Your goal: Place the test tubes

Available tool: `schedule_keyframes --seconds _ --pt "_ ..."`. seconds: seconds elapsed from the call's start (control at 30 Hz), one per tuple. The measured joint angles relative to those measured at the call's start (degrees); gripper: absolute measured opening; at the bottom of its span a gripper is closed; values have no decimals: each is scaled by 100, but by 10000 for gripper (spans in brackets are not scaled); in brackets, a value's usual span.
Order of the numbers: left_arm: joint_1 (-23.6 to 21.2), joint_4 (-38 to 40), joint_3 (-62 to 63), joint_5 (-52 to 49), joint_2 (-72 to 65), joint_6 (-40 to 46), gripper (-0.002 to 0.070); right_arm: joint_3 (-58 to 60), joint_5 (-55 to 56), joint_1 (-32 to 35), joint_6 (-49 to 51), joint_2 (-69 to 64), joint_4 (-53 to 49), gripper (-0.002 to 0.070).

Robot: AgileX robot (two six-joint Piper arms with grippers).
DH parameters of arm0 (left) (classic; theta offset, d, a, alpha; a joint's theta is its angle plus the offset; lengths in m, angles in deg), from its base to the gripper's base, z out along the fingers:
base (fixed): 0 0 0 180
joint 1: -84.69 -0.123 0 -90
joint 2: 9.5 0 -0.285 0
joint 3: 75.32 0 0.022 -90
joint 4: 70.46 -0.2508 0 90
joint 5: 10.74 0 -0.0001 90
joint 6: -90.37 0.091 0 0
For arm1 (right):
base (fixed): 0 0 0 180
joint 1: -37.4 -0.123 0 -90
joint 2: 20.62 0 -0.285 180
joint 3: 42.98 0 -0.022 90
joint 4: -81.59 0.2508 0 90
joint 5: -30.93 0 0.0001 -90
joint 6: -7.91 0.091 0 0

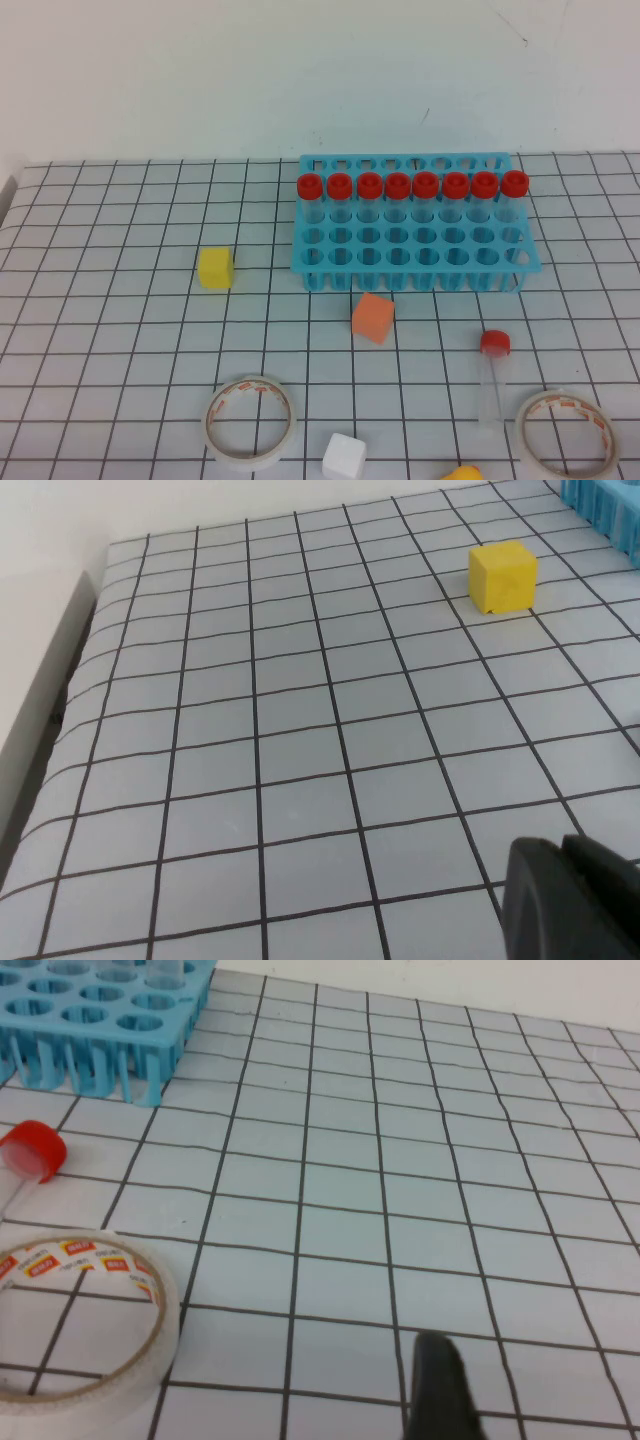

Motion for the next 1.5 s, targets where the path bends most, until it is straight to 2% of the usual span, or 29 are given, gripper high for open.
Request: schedule_keyframes --seconds 0.47,0.8,1.2,1.5 --pt "0 -17 0 117 0 10 -1 0 117 0 0 0 -12 408" --pt "0 -27 -12 2609 0 10 -1 34 2348 0 0 0 -42 408" --pt "0 35 -12 3223 0 84 -1 34 2806 0 0 0 96 408" --pt "0 72 -12 3203 0 -1463 -1 34 3071 0 0 0 600 408"
